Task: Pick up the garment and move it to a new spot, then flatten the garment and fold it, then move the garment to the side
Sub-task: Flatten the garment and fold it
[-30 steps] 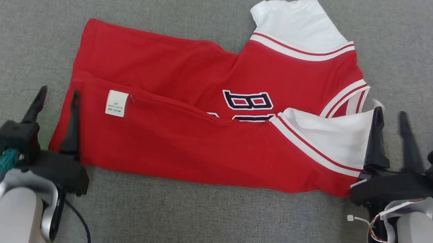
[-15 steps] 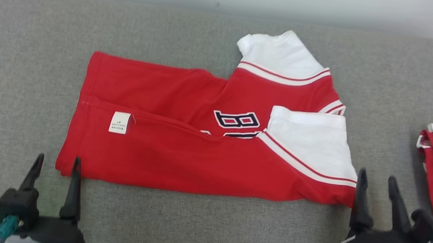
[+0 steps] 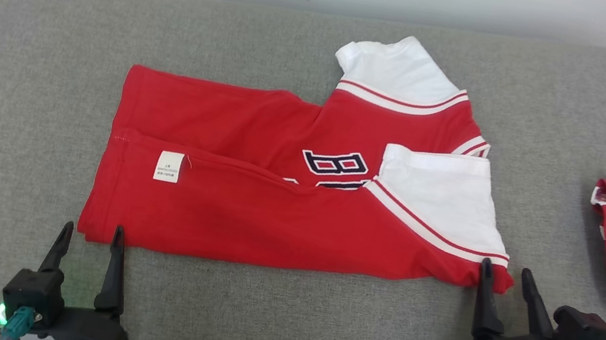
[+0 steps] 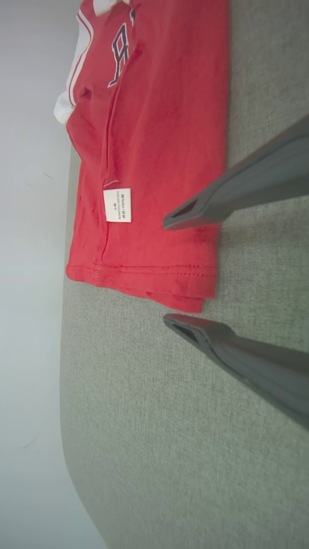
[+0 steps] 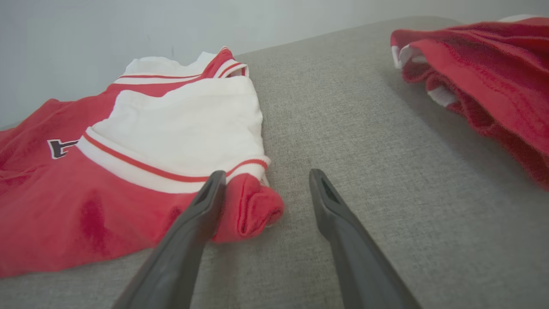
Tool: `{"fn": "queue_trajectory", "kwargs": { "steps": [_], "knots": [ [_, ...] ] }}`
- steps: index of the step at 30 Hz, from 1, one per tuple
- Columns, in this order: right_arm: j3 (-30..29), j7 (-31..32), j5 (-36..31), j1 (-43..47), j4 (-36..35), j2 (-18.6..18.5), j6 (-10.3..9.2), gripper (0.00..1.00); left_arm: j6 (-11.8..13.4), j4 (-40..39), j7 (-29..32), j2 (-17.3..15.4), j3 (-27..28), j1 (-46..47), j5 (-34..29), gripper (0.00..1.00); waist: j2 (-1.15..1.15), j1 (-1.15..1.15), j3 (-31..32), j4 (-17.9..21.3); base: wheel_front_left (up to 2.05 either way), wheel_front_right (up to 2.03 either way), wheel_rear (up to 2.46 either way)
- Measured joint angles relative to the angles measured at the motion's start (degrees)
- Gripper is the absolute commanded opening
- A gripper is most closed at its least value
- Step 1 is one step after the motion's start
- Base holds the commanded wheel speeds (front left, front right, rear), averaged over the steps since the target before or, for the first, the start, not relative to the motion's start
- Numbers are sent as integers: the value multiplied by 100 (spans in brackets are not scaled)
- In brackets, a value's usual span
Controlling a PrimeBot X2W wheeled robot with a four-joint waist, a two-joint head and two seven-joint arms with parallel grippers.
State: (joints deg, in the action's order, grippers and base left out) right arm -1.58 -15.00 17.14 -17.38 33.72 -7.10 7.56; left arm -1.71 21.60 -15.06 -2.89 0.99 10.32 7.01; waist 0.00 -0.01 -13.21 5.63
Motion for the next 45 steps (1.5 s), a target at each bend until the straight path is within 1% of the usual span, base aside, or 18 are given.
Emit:
{"fn": "queue_trajectory", "kwargs": {
  "steps": [2, 3, 4, 5, 6, 12, 22, 29, 30, 31, 32, 38, 45],
  "knots": [
    [53, 1, 22, -58, 113, -3, 0, 100, 21, -10, 0, -2, -30, 50, 4, 100, 0, 1, -58, -21, 0, 0, 0],
    [82, 1, 38, -80, 172, -2, 0, 90, 23, -10, 0, -2, -42, 62, 5, 100, 0, 1, -85, -31, 0, 0, 0],
    [107, 1, 58, -104, 234, -4, 0, 62, 26, -10, 0, 0, -51, 69, 5, 100, 0, 1, -109, -42, 0, 0, 0],
    [127, 0, 77, -115, 256, -9, 0, 38, 27, -9, 0, 0, -58, 76, 5, 100, 0, 1, -130, -53, 0, 0, 0],
    [149, -4, 98, -126, 272, -16, 0, 0, 27, -9, 0, -1, -56, 88, 5, 100, 0, 1, -148, -61, 0, 0, 0],
    [219, -14, 212, -126, 247, -51, 0, 0, 35, -15, 0, -1, -63, 149, 10, 100, 0, 1, -192, -63, 0, 0, 0],
    [166, -12, 244, -31, -321, -163, 0, 0, 23, -20, 0, 1, -38, 352, 69, 100, 1, 1, -318, -19, 0, 0, 0],
    [254, -12, 252, -47, -516, -179, 0, 0, -13, 288, 0, -1, -13, 537, 205, 100, 1, 1, -433, 11, 0, 0, 0],
    [258, -12, 253, -48, -530, -180, 0, 0, -11, 300, 0, -2, -46, 540, 229, 78, 1, 1, -437, 16, 0, 0, 0],
    [260, -12, 255, -48, -541, -182, 0, 0, -7, 286, 1, 1, -80, 539, 241, 46, 1, 1, -437, 18, 0, 0, 0],
    [261, -12, 261, -47, -553, -185, 0, 0, -19, 235, 1, 5, -101, 539, 241, 1, 1, 1, -438, 17, 0, 0, 0],
    [234, -12, 269, -34, -563, -193, 0, 0, -76, 190, 0, 3, -127, 480, 294, 0, 1, 1, -407, -6, 0, 0, 0],
    [152, -12, 248, 31, -493, -152, 0, 0, -34, 201, 0, 7, -5, 156, 379, 0, 1, 2, -175, -29, 0, 0, 0]
  ]
}}
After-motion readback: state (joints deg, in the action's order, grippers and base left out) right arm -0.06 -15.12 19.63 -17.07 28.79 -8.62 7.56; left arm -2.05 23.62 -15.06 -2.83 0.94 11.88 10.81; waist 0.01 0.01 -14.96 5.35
